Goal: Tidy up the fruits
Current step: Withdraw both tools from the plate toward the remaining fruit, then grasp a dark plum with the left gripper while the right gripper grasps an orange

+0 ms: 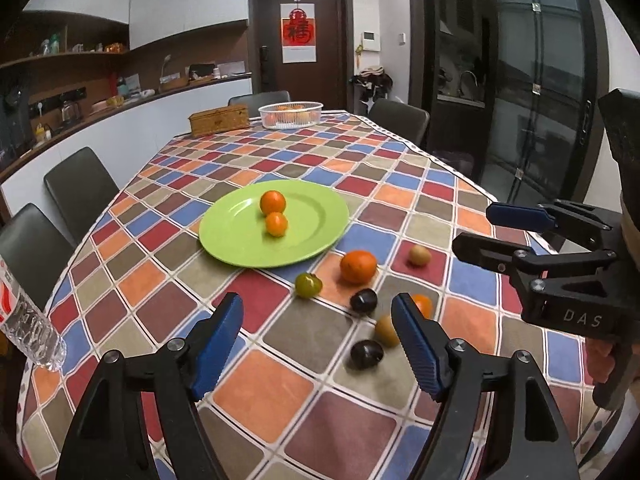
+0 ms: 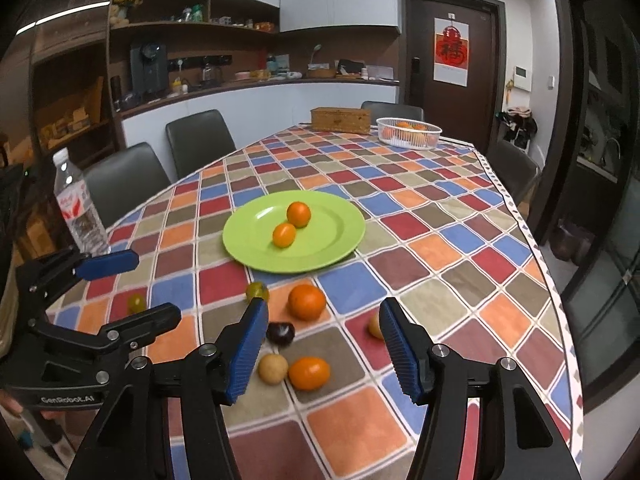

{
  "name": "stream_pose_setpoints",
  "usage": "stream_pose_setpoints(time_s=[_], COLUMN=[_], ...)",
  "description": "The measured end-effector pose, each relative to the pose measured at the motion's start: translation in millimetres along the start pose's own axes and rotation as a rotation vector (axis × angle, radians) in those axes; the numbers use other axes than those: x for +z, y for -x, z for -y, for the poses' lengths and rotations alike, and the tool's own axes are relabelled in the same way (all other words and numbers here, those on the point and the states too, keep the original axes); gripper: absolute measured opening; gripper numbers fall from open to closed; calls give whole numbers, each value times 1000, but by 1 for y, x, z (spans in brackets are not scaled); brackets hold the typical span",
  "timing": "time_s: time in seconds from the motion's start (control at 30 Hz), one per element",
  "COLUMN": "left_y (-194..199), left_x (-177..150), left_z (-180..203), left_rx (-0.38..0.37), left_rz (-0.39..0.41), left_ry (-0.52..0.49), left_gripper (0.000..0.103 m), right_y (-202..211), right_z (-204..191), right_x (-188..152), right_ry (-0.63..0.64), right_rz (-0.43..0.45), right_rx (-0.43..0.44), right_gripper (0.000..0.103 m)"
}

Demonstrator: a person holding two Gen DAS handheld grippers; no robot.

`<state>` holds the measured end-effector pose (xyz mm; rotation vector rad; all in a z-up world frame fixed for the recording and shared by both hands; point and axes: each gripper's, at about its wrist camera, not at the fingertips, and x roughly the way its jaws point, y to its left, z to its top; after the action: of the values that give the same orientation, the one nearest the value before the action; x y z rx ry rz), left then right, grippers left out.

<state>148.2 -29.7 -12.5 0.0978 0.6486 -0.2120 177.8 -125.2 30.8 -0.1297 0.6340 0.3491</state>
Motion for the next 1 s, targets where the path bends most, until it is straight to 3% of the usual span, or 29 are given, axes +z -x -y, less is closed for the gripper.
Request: stream_pose_setpoints(time_s=[0.23, 0.6, 0.83, 1.0], left_y=[0, -23, -44, -55], left_x=[-16, -37, -44, -45], left_z=[15, 38, 39, 39], left_rx=[19, 7, -34, -59], left_rz=[-5, -74, -118, -150], left_ry=[-69, -179, -192, -189], left_gripper=[76, 76, 74, 67], right_y=[-1, -19, -40, -53], right_z=[-4, -8, -10, -9], right_x=[-21, -46, -56, -58], right_ry=[75, 201, 253, 274], right_rz=[-36, -98, -151, -171], right_rx=[-15, 4, 42, 73], right_gripper=[59, 59, 59, 58])
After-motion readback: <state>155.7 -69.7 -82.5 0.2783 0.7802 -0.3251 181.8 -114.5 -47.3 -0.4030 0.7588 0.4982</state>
